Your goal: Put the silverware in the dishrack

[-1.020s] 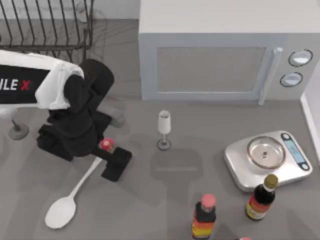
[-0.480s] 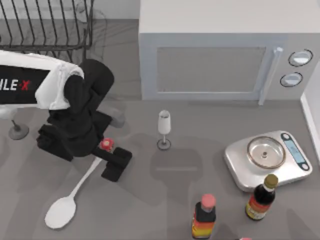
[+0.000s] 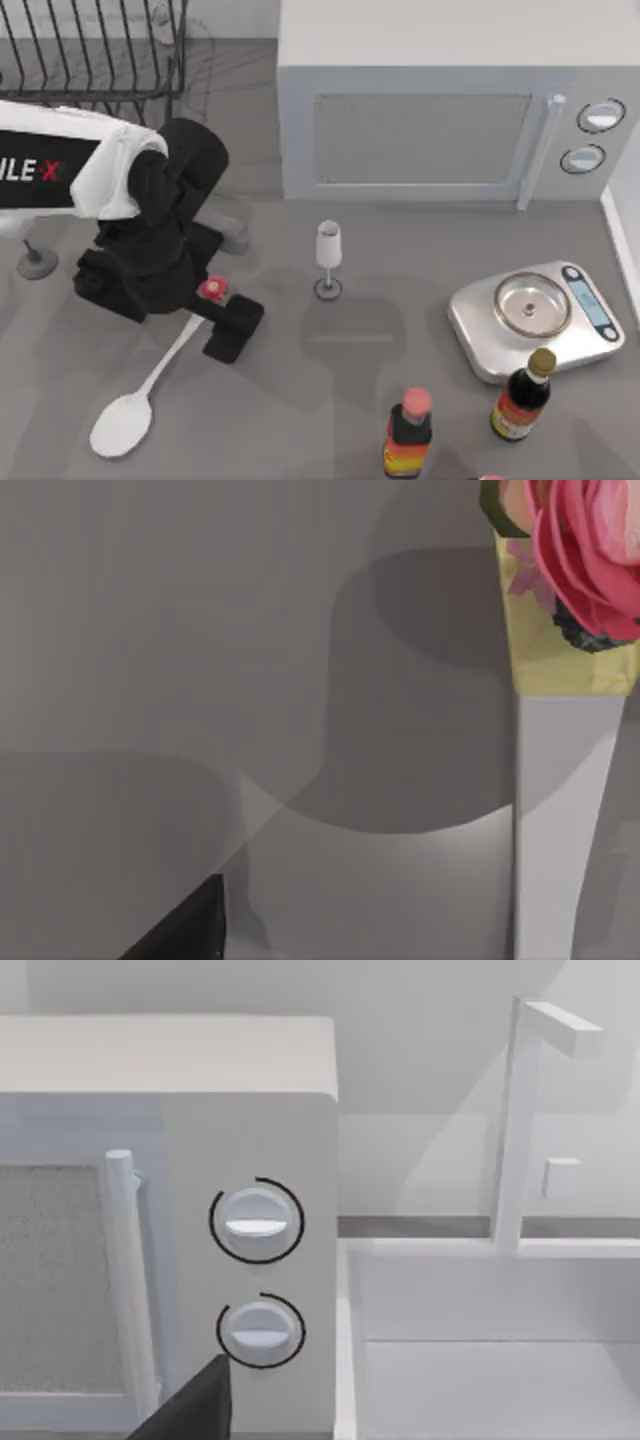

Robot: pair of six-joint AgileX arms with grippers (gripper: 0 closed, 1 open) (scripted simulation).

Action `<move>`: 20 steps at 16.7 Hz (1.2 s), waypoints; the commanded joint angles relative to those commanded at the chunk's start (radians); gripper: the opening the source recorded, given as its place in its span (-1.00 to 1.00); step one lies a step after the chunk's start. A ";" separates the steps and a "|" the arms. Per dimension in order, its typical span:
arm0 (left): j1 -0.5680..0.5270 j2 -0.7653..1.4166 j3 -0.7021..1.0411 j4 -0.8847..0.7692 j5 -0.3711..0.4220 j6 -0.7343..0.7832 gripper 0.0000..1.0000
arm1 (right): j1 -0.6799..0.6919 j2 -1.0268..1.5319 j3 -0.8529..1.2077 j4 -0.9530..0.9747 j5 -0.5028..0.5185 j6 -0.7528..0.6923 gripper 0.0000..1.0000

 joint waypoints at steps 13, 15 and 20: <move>-0.006 -0.099 0.346 -0.432 0.001 -0.009 -1.00 | 0.000 0.000 0.000 0.000 0.000 0.000 1.00; -0.008 -0.121 0.457 -0.590 0.001 -0.010 -1.00 | 0.000 0.000 0.000 0.000 0.000 0.000 1.00; -0.008 -0.185 0.653 -0.808 0.001 -0.012 -1.00 | 0.000 0.000 0.000 0.000 0.000 0.000 1.00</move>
